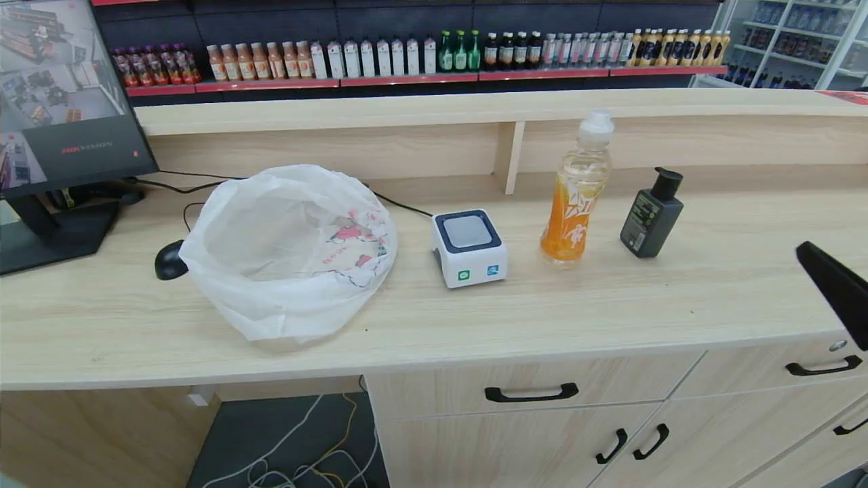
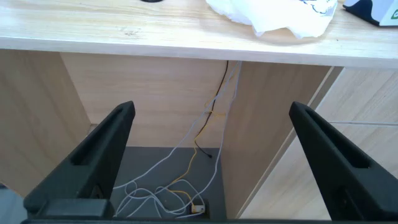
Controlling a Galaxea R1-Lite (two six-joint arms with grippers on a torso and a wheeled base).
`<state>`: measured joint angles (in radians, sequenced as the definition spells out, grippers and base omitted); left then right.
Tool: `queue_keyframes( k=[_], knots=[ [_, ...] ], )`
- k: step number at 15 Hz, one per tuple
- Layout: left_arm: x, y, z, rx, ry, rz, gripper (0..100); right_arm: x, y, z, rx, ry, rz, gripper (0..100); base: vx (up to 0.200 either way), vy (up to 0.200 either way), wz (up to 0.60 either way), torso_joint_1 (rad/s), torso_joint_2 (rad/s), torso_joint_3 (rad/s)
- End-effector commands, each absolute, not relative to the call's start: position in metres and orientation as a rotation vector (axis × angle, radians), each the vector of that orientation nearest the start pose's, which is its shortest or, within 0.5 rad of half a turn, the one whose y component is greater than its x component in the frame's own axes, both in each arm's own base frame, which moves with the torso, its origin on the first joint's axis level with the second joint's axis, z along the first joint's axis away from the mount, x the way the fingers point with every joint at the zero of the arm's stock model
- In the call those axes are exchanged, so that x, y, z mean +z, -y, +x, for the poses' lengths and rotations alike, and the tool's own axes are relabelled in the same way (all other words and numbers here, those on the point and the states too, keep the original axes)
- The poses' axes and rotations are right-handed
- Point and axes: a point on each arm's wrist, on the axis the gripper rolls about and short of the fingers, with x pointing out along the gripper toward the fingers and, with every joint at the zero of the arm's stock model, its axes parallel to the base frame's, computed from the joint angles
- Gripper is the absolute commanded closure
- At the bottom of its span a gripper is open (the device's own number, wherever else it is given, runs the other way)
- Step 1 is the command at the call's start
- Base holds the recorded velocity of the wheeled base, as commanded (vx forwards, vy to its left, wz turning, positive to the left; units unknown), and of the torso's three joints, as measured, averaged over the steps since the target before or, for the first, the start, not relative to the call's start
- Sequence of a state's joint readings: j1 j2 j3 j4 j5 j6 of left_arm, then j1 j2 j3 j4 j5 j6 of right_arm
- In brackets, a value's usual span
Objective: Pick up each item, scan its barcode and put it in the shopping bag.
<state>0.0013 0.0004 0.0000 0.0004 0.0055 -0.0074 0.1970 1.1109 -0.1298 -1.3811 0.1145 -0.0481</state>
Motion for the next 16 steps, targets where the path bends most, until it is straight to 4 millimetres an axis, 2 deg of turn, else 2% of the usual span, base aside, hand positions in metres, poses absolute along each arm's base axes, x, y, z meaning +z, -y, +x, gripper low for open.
queue_keyframes(
  k=[1,3,5,8,12,14,16],
  knots=[
    [0.075,0.0,-0.023,0.008,-0.002,-0.008,0,0.192,-0.053,0.165,0.397,0.313,-0.024,0,0.0,0.0,0.0,0.0,0.0,0.0],
    [0.075,0.0,-0.023,0.008,0.0,-0.008,0,0.195,-0.065,0.182,0.43,0.329,-0.022,0,0.0,0.0,0.0,0.0,0.0,0.0],
    [0.075,0.0,-0.023,0.008,-0.002,-0.008,0,0.192,-0.074,0.185,0.436,0.313,-0.012,0,0.0,0.0,0.0,0.0,0.0,0.0],
    [0.075,0.0,-0.023,0.008,0.0,-0.009,0,0.183,-0.075,0.189,0.408,0.274,-0.015,0,0.0,0.0,0.0,0.0,0.0,0.0],
    [0.075,0.0,-0.023,0.008,-0.002,-0.008,0,0.175,-0.089,0.221,0.393,0.246,-0.011,0,0.0,0.0,0.0,0.0,0.0,0.0],
    [0.075,0.0,-0.023,0.008,-0.001,-0.009,0,0.173,-0.093,0.23,0.392,0.238,-0.017,0,0.0,0.0,0.0,0.0,0.0,0.0],
    [0.075,0.0,-0.023,0.008,0.0,-0.008,0,0.177,-0.096,0.246,0.38,0.264,-0.009,0,0.0,0.0,0.0,0.0,0.0,0.0]
  ],
)
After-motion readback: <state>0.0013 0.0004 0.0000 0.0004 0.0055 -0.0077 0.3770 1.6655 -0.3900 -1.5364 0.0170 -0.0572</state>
